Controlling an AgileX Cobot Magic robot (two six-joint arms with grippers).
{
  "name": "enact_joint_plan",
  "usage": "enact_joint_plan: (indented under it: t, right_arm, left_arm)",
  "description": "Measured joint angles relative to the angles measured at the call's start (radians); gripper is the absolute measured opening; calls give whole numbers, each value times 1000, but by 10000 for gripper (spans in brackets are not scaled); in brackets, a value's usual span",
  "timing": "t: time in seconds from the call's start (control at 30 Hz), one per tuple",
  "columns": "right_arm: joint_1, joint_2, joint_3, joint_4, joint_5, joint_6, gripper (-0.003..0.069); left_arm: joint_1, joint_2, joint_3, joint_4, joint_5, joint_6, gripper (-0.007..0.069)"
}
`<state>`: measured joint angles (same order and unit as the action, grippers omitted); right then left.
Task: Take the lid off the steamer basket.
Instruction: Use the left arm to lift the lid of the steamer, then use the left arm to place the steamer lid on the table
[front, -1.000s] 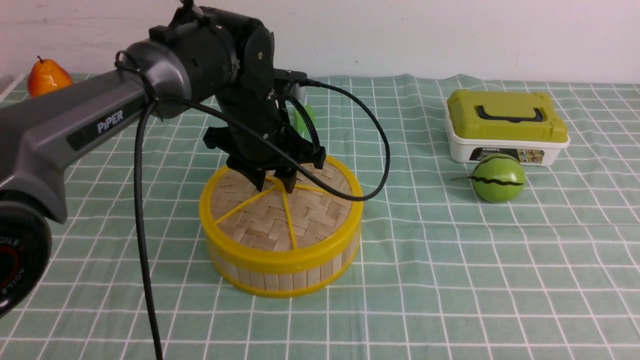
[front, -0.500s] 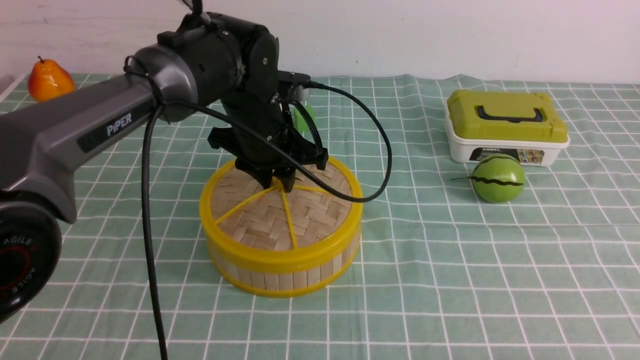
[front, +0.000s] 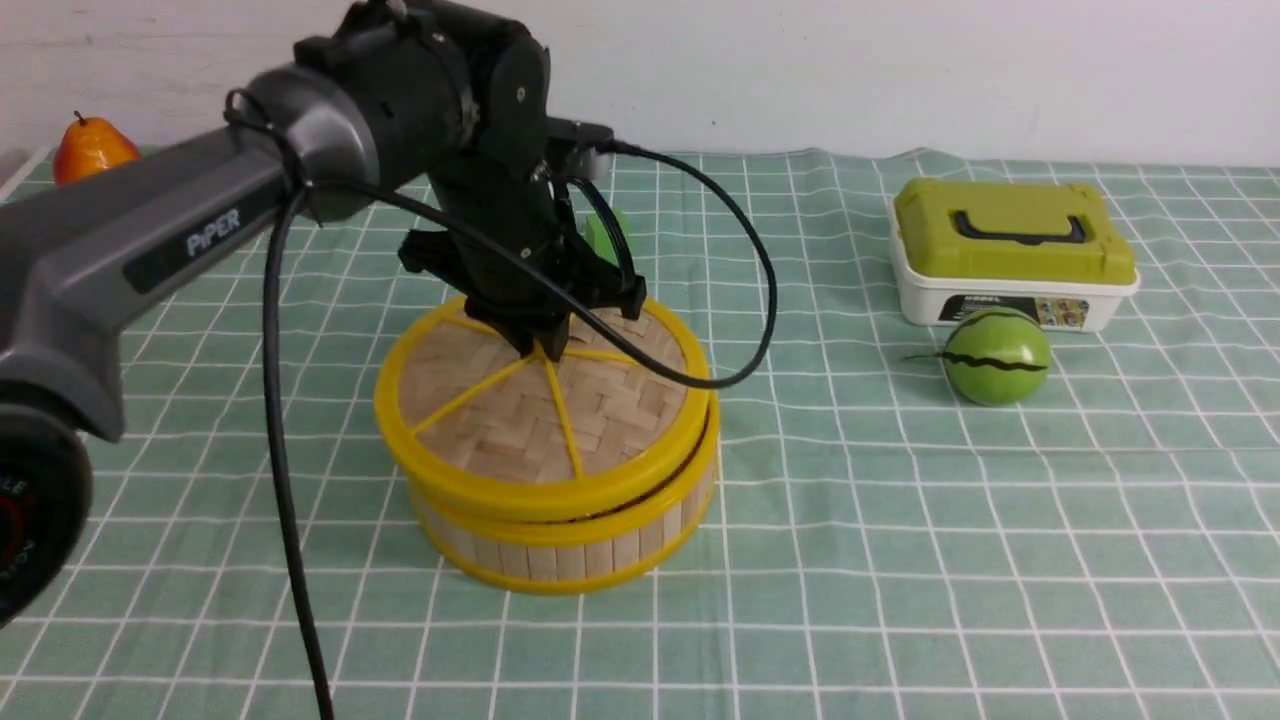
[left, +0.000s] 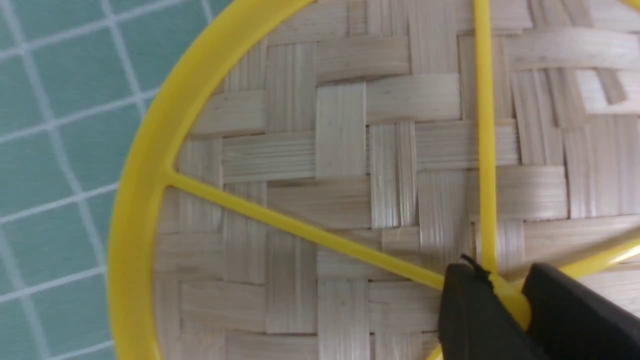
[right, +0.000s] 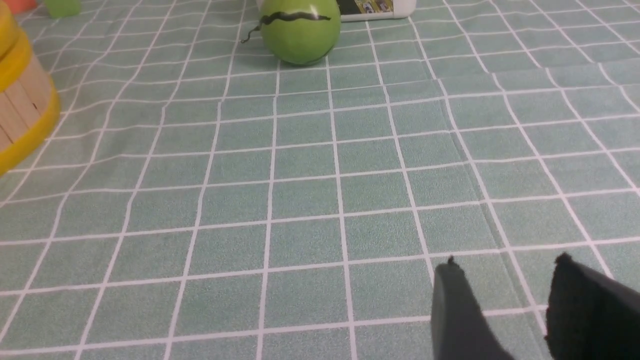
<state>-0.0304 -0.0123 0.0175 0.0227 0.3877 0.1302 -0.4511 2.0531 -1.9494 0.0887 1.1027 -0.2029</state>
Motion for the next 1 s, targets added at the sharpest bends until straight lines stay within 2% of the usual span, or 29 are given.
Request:
enact_joint_plan:
  t: [0.1,0.2,0.3,0.37,0.53,0.67,0.7,0.83,0.87,1.0]
  right_arm:
    - [0,0,0,0,0,0,241]
    - [0,0,0,0,0,0,241]
    - [0,0,0,0,0,0,241]
    - [0,0,0,0,0,0,241]
    - [0,0,0,0,0,0,241]
    - [0,0,0,0,0,0,241]
    - [0,0,0,0,0,0,241]
    - [0,0,0,0,0,0,241]
    - [0,0,0,0,0,0,241]
    - [0,0,0,0,0,0,241]
  left_arm:
    - [2,-96,-49,42,46,0,112]
    - [1,-194,-64,143,119,-1,112]
    - [15,-298,-38,274,140,-67,112]
    - [39,-357,13,298,140,-105,112]
    - [146,-503,271,307,140,-183,112]
    - [240,-566,486,309,140,-277,112]
    - [275,-578,582,315,131,-334,112]
    - [310,-571,825,295,-22,-470,112]
    - [310,-568,845,292,-44,-477,112]
    - [310,-511,996,219,-301,-508,112]
